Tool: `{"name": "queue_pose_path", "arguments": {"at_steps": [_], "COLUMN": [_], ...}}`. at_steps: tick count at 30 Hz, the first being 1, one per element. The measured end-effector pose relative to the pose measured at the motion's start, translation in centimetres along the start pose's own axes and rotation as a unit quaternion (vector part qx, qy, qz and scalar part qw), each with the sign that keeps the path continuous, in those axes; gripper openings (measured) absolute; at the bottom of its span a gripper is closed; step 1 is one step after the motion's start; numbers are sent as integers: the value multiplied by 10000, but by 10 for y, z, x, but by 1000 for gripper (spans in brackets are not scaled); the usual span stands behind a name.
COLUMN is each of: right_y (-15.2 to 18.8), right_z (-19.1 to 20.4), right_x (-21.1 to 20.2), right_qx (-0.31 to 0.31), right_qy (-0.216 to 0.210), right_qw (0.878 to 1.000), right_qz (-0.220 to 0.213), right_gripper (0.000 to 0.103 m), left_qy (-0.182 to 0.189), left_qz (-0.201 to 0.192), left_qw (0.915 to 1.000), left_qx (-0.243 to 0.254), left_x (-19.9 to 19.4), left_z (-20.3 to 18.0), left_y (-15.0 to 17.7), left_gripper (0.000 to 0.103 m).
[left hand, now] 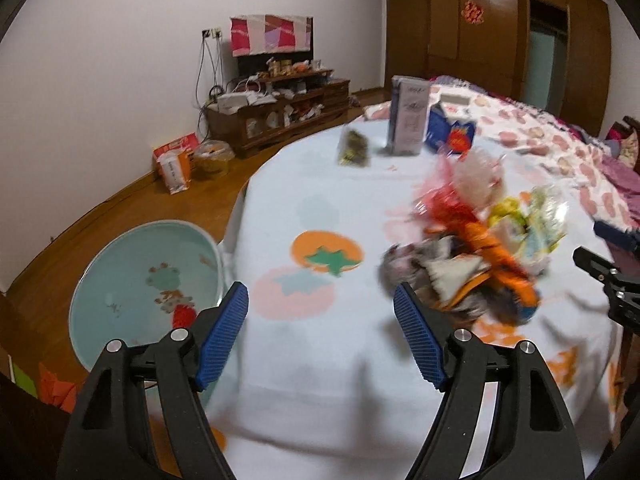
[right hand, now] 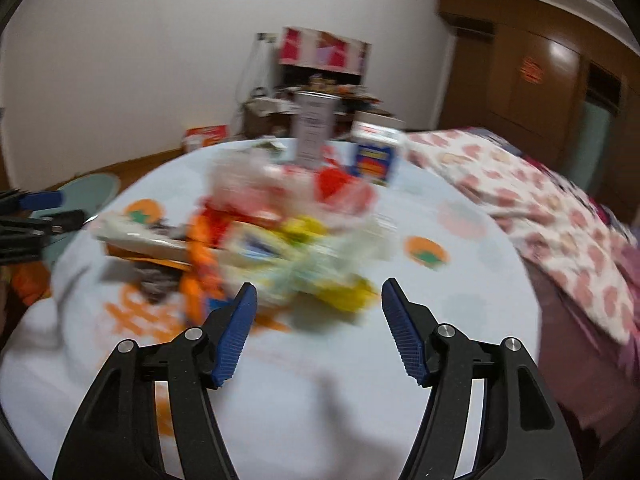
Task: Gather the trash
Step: 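Move both open tools back toward the remaining trash on the table, then grasp the clear plastic bag with the right tool while the left tool grasps the orange wrapper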
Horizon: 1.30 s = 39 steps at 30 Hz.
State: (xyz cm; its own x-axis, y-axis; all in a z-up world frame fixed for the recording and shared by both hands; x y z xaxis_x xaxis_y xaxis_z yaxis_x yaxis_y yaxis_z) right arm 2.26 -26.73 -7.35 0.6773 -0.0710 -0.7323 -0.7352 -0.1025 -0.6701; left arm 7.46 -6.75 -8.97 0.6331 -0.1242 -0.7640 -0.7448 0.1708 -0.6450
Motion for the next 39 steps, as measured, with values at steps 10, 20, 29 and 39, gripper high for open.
{"name": "queue_pose_path", "arguments": {"at_steps": [10, 20, 29, 39], "right_y": [10, 13, 8, -2], "right_z": [-31, -37, -40, -42], "right_x": [20, 22, 19, 17], "right_qx": [370, 451, 536, 614], "right_qy": [10, 31, 18, -112], "right_qw": [9992, 9988, 9985, 9980], "right_qz": [148, 163, 100, 42], "right_gripper": [65, 65, 65, 65], "left_qy": [416, 1008, 756, 591], "left_qz": [129, 298, -345, -613], "left_qw": [9987, 9926, 9953, 9963], "left_qx": [246, 610, 490, 135], "left_x": [13, 24, -26, -44], "left_z": [-40, -57, -19, 17], "left_y": [-11, -12, -24, -32], "left_gripper": [63, 10, 5, 4]}}
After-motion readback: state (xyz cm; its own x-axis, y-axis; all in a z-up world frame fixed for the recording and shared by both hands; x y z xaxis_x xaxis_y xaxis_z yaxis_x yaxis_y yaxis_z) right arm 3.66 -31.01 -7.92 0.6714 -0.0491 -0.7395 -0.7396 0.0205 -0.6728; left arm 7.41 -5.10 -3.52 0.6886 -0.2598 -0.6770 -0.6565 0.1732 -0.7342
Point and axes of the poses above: each gripper's, at about its wrist camera, not at the fingertips, and x roughly the way its jaws point, z to its left, y to its underside, the point moved 3 cm from there along x, roughly the way its jaws point, and after that the axes turned 10 degrees about z, right-handed, at the moved point
